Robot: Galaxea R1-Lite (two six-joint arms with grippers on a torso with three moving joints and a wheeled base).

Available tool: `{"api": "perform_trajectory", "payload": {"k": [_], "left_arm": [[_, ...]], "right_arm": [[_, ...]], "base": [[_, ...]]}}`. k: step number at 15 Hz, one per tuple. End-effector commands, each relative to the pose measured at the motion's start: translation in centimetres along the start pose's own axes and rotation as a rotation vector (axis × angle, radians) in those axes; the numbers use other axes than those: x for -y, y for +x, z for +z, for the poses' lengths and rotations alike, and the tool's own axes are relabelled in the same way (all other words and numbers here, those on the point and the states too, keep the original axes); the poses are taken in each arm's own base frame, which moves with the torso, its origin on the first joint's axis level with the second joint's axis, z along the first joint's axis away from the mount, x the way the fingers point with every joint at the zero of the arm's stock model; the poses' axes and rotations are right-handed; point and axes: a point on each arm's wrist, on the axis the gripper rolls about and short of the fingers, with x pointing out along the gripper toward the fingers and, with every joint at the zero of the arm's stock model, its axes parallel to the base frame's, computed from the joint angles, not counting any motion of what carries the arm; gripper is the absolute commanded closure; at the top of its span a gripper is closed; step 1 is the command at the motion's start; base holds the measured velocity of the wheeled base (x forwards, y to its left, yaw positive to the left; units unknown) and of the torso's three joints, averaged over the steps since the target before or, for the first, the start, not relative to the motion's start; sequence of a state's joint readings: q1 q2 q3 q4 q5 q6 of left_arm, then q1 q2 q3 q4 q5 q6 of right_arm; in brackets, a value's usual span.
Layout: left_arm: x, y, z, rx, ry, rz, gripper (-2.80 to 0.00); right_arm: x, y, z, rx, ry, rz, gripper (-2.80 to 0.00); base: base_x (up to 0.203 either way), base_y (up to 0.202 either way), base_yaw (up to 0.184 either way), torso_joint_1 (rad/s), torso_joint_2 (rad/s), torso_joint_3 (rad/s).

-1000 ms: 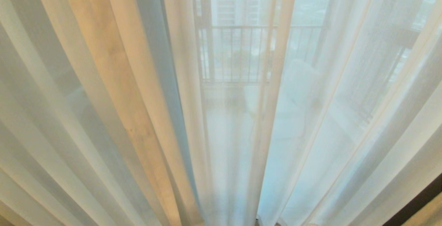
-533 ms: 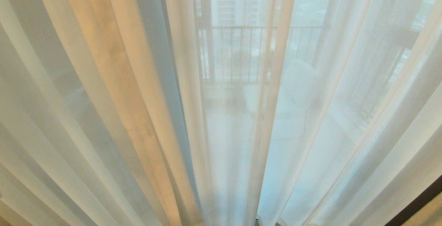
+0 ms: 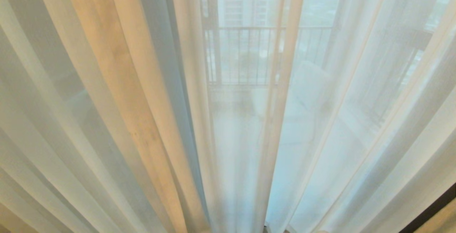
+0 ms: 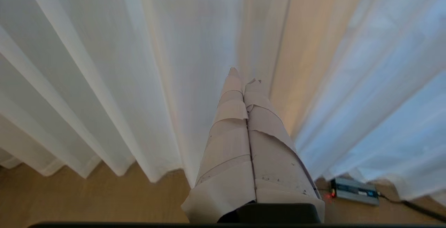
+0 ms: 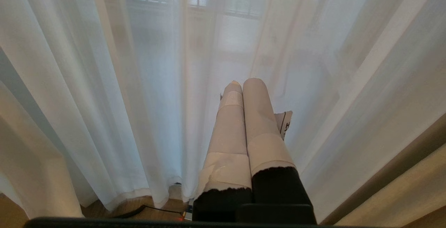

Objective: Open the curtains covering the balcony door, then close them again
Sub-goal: Close the outer curtains on both sides

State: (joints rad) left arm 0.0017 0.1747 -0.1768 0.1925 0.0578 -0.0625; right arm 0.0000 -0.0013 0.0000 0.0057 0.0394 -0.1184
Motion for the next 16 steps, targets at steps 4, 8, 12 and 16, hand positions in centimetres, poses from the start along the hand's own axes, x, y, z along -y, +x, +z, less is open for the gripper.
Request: {"api": "perform_trajectory", "payload": {"k": [4,8,12,16], "left_arm": [[-0.1,-1.2,-2.3,0.063,-0.006,-0.041,0.0],[-0.1,-0.3,-2.6,0.148,-0.006,-0.056,0.0],[0.0,0.2,-2.5,0.267,0.014,-0.104,0.0],[0.1,0.2,-2.6,0.263,0.1,-0.113,0.0]], "right_arm": [[0.0,0.0,0.0,-0.002,-0.001,0.001,0.0],[0.0,0.0,0.0,-0.002,-0.001,0.001,0.0],[0.0,0.0,0.0,-0.002,-0.001,0.001,0.0],[0.0,0.0,0.0,-0.002,-0.001,0.001,0.0]], "base": [[0.0,0.0,0.0,0.0,0.0,0.0],[0.0,0.0,0.0,0.0,0.0,0.0],[0.0,0.0,0.0,0.0,0.0,0.0],[0.0,0.0,0.0,0.0,0.0,0.0]]}}
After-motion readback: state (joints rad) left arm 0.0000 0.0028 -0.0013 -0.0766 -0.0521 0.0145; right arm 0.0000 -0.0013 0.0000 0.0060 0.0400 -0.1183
